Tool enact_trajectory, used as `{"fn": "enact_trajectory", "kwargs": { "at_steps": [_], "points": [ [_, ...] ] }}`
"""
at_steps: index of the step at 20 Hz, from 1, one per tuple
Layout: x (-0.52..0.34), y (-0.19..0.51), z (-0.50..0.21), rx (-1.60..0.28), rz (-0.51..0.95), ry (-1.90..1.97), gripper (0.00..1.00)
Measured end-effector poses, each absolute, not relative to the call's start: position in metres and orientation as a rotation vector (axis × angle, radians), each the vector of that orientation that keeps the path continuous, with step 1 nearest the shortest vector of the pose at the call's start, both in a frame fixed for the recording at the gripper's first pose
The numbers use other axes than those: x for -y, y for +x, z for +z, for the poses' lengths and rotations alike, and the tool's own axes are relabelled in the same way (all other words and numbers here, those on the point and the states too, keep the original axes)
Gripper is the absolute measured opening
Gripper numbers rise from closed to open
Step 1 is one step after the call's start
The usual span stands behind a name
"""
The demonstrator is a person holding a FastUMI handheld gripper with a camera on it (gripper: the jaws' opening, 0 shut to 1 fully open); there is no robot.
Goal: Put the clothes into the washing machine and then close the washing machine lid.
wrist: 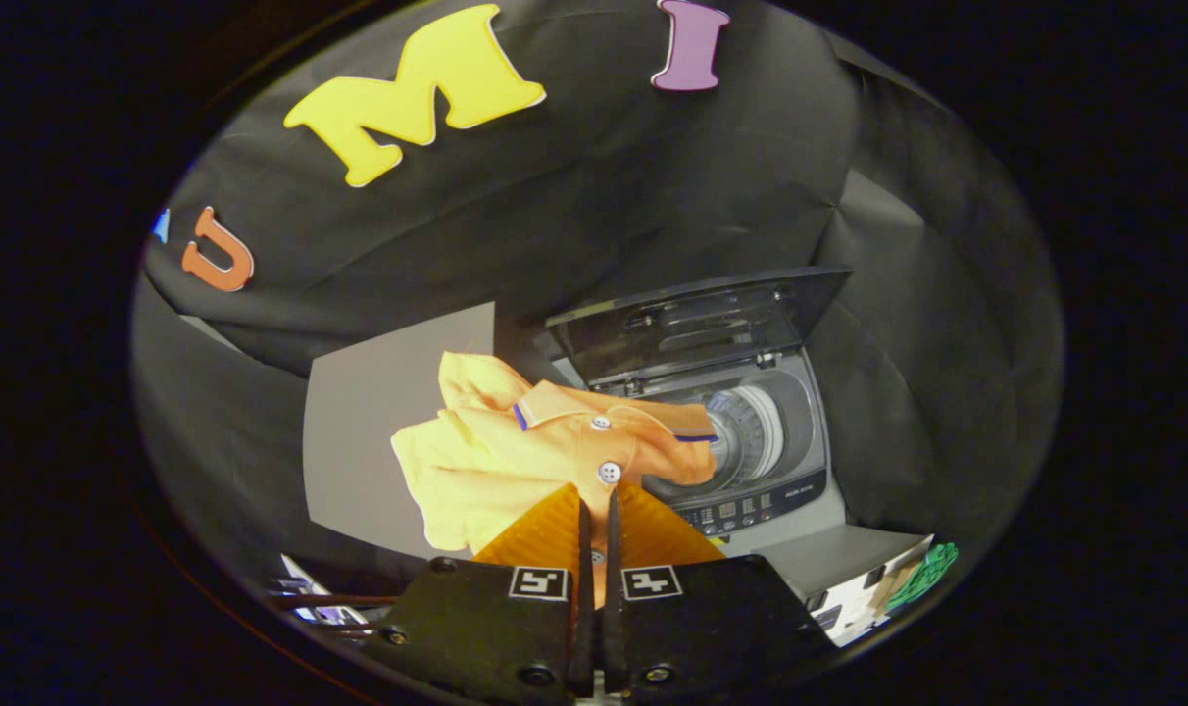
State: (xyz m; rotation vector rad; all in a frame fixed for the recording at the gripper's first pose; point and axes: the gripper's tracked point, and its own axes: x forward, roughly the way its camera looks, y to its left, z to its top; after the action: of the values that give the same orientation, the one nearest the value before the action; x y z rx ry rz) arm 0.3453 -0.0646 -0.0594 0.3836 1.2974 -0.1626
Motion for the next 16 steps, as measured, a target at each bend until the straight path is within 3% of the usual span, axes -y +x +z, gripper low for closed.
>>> {"fn": "enact_trajectory", "kwargs": {
  "at_steps": [16],
  "points": [
    [0.135, 0.355, -0.102, -1.333, -0.145, 0.434, 0.07]
  ]
}}
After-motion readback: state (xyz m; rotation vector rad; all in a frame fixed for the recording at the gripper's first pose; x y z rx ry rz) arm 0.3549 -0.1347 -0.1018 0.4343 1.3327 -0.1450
